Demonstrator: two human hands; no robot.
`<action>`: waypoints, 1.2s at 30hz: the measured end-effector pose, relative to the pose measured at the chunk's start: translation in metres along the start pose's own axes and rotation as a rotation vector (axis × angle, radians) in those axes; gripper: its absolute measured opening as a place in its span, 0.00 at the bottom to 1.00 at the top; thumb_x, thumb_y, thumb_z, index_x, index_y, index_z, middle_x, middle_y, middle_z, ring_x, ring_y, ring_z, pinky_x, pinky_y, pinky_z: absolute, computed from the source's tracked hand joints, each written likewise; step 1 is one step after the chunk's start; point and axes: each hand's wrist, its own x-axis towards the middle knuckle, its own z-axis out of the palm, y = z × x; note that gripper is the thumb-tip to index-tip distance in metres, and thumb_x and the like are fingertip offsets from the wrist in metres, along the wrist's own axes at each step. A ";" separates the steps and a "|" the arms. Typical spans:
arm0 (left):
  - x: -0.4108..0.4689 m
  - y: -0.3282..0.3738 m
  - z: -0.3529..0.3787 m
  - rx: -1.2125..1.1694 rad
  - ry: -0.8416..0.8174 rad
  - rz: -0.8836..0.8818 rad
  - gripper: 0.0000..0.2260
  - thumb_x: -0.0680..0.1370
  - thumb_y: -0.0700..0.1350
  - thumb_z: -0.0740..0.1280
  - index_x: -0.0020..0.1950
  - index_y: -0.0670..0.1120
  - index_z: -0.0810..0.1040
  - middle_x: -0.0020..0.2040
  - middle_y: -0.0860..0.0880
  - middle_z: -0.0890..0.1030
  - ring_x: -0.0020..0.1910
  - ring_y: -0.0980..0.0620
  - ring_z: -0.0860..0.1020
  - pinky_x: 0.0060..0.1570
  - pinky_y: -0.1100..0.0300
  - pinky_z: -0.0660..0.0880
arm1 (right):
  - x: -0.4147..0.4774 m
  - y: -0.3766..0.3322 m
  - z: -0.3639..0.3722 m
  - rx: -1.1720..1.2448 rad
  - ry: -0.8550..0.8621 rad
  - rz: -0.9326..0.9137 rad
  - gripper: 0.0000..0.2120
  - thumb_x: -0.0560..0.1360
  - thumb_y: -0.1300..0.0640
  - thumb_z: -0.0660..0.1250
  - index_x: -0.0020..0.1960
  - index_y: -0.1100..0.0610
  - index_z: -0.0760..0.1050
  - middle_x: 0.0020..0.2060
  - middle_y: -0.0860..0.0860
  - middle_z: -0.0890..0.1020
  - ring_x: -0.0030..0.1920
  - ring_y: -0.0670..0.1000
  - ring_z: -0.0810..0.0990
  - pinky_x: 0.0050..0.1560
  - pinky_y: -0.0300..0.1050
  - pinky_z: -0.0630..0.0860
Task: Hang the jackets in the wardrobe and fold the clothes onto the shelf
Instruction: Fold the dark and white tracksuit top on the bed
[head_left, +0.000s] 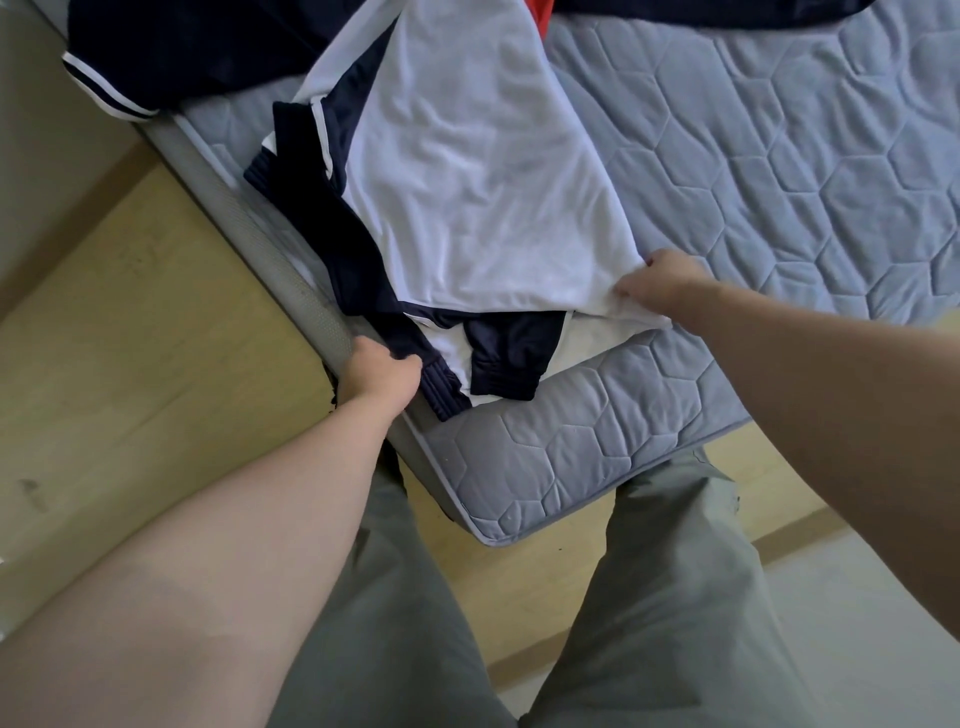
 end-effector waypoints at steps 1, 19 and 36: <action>0.001 0.002 -0.005 0.004 0.071 0.019 0.12 0.75 0.49 0.66 0.55 0.45 0.71 0.45 0.49 0.77 0.36 0.51 0.75 0.31 0.60 0.67 | 0.001 0.002 0.000 0.008 0.006 -0.007 0.23 0.79 0.51 0.64 0.70 0.60 0.70 0.66 0.57 0.74 0.67 0.59 0.73 0.66 0.49 0.70; -0.011 -0.003 -0.017 1.015 0.351 1.027 0.41 0.68 0.37 0.65 0.77 0.50 0.51 0.74 0.43 0.51 0.74 0.40 0.50 0.73 0.41 0.50 | 0.013 0.007 -0.007 -0.179 0.291 -0.450 0.18 0.76 0.63 0.56 0.64 0.55 0.62 0.60 0.58 0.75 0.50 0.62 0.75 0.43 0.53 0.68; 0.056 0.002 -0.013 1.178 0.100 1.186 0.58 0.65 0.59 0.73 0.79 0.57 0.33 0.79 0.39 0.32 0.77 0.34 0.33 0.71 0.27 0.47 | 0.065 -0.034 -0.047 -1.364 0.088 -1.759 0.35 0.64 0.55 0.80 0.69 0.55 0.76 0.71 0.64 0.72 0.72 0.70 0.66 0.66 0.77 0.63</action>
